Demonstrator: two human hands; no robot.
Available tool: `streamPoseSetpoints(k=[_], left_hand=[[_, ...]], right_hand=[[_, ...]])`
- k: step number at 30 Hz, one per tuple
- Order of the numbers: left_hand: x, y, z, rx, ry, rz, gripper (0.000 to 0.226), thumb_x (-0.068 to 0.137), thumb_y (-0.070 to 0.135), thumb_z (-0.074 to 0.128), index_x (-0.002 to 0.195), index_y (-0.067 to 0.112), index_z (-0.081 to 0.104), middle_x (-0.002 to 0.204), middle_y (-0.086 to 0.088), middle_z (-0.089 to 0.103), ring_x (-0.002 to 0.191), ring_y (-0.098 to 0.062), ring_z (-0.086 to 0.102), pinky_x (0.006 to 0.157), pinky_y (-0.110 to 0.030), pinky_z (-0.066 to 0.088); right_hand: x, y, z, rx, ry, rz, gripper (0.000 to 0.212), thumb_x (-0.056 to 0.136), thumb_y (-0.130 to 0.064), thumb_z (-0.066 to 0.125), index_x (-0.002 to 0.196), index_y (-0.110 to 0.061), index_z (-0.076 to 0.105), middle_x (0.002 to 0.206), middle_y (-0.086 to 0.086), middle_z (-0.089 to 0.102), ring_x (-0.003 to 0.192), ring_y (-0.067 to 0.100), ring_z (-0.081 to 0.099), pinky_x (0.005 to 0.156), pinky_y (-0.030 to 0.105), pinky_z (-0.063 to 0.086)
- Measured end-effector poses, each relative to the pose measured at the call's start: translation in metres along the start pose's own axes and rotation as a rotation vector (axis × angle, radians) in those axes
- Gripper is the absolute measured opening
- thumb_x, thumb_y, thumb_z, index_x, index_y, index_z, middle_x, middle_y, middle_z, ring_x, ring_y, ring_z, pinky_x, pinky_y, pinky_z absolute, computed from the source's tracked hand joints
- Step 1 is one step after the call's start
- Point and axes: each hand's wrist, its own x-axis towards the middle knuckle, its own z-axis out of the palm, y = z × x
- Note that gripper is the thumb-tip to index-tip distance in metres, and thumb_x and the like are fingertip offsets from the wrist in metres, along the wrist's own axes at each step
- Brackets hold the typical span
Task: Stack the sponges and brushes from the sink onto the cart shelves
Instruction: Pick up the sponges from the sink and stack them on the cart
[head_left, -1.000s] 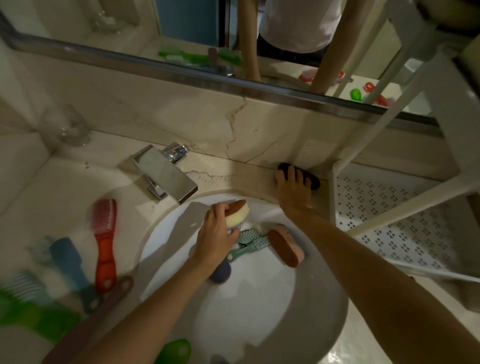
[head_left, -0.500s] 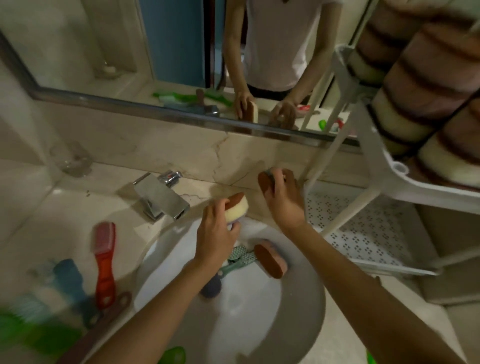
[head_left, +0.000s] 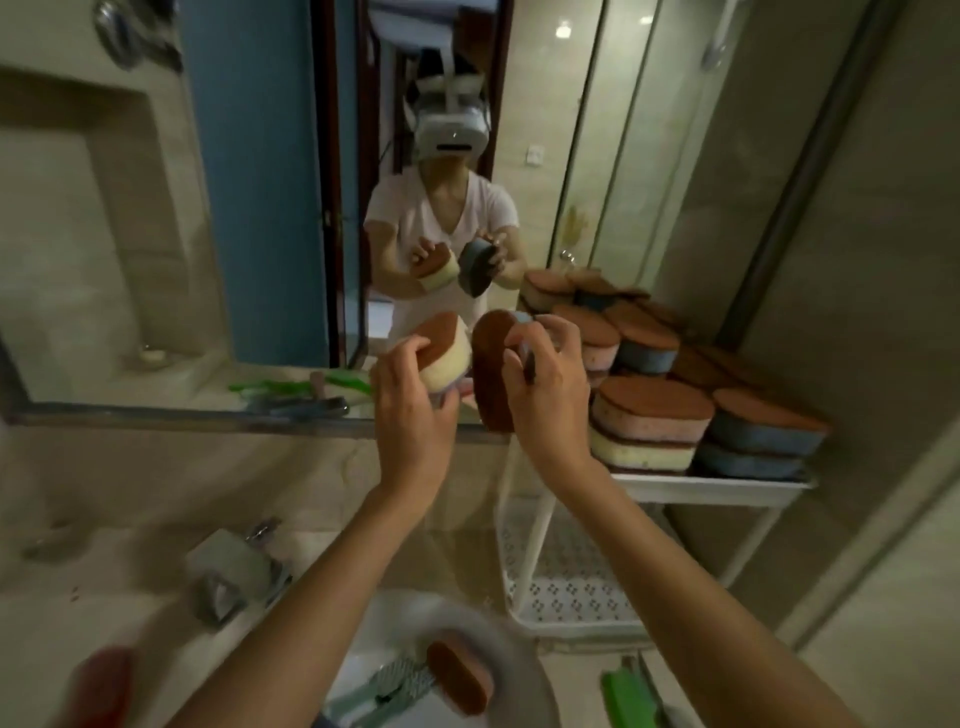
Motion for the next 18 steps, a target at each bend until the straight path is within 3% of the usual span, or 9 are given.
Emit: streamPoseSetpoints(k=[3, 5, 8, 12, 15, 18], left_hand=[[0.021, 0.037, 0.014, -0.069, 0.012, 0.080, 0.046, 0.075, 0.001, 0.069, 0.117, -0.001, 0.051, 0.122, -0.020, 0.052, 0.115, -0.031, 0.052, 0.091, -0.024, 0.040], [0.033, 0.058, 0.026, -0.101, 0.001, 0.133, 0.046, 0.077, 0.003, 0.069, 0.118, 0.001, 0.050, 0.123, -0.019, 0.052, 0.116, -0.029, 0.051, 0.093, -0.023, 0.041], [0.044, 0.087, 0.052, -0.152, -0.069, 0.190, 0.045, 0.079, 0.003, 0.066, 0.120, 0.003, 0.047, 0.127, -0.016, 0.049, 0.119, -0.028, 0.049, 0.094, -0.033, 0.050], [0.055, 0.107, 0.092, -0.119, -0.197, 0.268, 0.046, 0.081, 0.000, 0.062, 0.124, 0.003, 0.044, 0.133, -0.016, 0.043, 0.126, -0.029, 0.044, 0.099, -0.031, 0.044], [0.061, 0.108, 0.121, -0.052, -0.287, 0.334, 0.043, 0.080, -0.004, 0.058, 0.120, 0.005, 0.045, 0.128, -0.016, 0.045, 0.121, -0.031, 0.046, 0.098, -0.046, 0.047], [0.066, 0.105, 0.143, -0.005, -0.353, 0.312, 0.043, 0.079, -0.007, 0.055, 0.118, 0.008, 0.045, 0.128, -0.014, 0.043, 0.119, -0.030, 0.045, 0.095, -0.046, 0.046]], right_hand=[[0.028, 0.000, -0.037, 0.120, 0.044, 0.065, 0.028, 0.083, -0.010, 0.062, 0.110, -0.010, 0.056, 0.123, 0.007, 0.045, 0.101, 0.006, 0.040, 0.083, 0.016, 0.035], [0.045, 0.009, -0.058, 0.171, 0.035, 0.149, 0.035, 0.082, -0.012, 0.063, 0.115, -0.013, 0.051, 0.122, 0.005, 0.043, 0.104, 0.007, 0.041, 0.088, 0.020, 0.039], [0.071, 0.036, -0.088, 0.258, 0.095, 0.259, 0.028, 0.084, -0.014, 0.061, 0.109, -0.020, 0.049, 0.116, 0.002, 0.043, 0.105, 0.013, 0.046, 0.090, 0.028, 0.046], [0.103, 0.090, -0.122, 0.458, 0.133, 0.560, 0.022, 0.090, -0.013, 0.055, 0.111, -0.019, 0.053, 0.117, 0.005, 0.052, 0.104, 0.020, 0.054, 0.080, 0.031, 0.053], [0.118, 0.138, -0.132, 0.442, 0.104, 0.757, 0.021, 0.091, -0.013, 0.053, 0.111, -0.015, 0.058, 0.117, 0.010, 0.059, 0.105, 0.025, 0.058, 0.082, 0.035, 0.051], [0.125, 0.166, -0.126, 0.369, 0.013, 0.808, 0.020, 0.092, -0.007, 0.050, 0.109, -0.009, 0.061, 0.119, 0.016, 0.060, 0.096, 0.022, 0.055, 0.067, 0.026, 0.046]])
